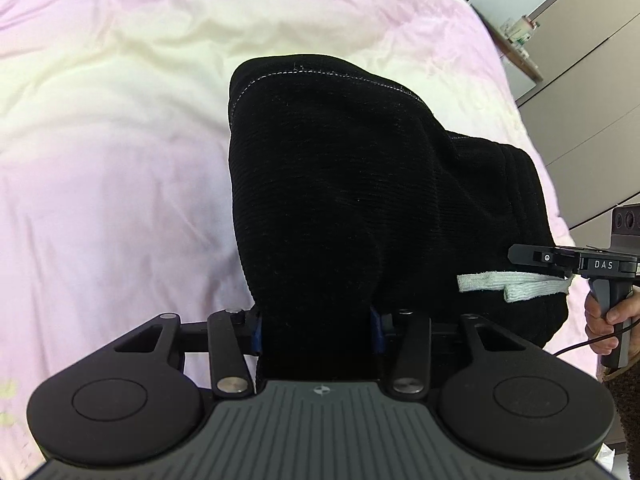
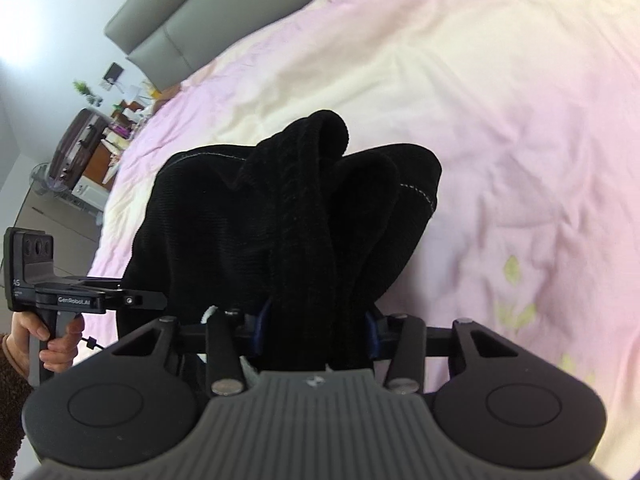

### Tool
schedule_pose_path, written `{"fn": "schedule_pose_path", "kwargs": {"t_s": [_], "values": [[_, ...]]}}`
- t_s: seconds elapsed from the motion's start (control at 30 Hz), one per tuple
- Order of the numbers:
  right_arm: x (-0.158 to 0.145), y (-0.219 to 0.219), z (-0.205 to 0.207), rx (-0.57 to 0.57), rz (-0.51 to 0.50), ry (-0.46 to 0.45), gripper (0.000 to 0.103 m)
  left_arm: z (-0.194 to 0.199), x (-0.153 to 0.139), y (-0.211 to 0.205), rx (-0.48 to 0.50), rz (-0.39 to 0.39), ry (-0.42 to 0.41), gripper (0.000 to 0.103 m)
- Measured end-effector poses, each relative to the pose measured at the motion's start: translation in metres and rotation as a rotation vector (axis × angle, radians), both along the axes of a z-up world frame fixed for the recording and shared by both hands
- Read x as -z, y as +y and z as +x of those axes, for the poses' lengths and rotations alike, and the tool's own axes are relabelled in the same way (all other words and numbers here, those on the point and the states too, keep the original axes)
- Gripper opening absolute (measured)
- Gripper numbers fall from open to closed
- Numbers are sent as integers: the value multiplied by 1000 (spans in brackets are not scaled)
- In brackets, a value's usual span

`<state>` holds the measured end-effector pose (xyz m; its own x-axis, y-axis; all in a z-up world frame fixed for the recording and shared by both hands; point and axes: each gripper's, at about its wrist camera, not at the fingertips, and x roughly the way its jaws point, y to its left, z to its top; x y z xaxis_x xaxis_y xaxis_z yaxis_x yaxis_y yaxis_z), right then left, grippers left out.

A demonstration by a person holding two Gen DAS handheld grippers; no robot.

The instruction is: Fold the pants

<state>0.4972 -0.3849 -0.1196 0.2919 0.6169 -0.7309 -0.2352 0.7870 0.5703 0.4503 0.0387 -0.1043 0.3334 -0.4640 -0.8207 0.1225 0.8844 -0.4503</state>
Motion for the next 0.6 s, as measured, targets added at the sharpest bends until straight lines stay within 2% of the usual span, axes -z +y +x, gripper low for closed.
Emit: {"fn": "schedule_pose_path", "kwargs": {"t_s": [0.2, 0.33, 0.47, 0.6], "values": [[-67, 43, -48, -35, 40, -71, 41, -56, -68, 62, -37, 35, -70, 52], [-96, 96, -77, -81, 94, -106, 41, -93, -109, 115, -67, 112, -96, 52], [-103, 161, -99, -114, 160, -110, 41, -116, -132, 168, -99, 193, -98, 52], [-94, 228, -113, -141, 215, -89, 41, -127, -124, 218, -135, 226, -77, 53]]}}
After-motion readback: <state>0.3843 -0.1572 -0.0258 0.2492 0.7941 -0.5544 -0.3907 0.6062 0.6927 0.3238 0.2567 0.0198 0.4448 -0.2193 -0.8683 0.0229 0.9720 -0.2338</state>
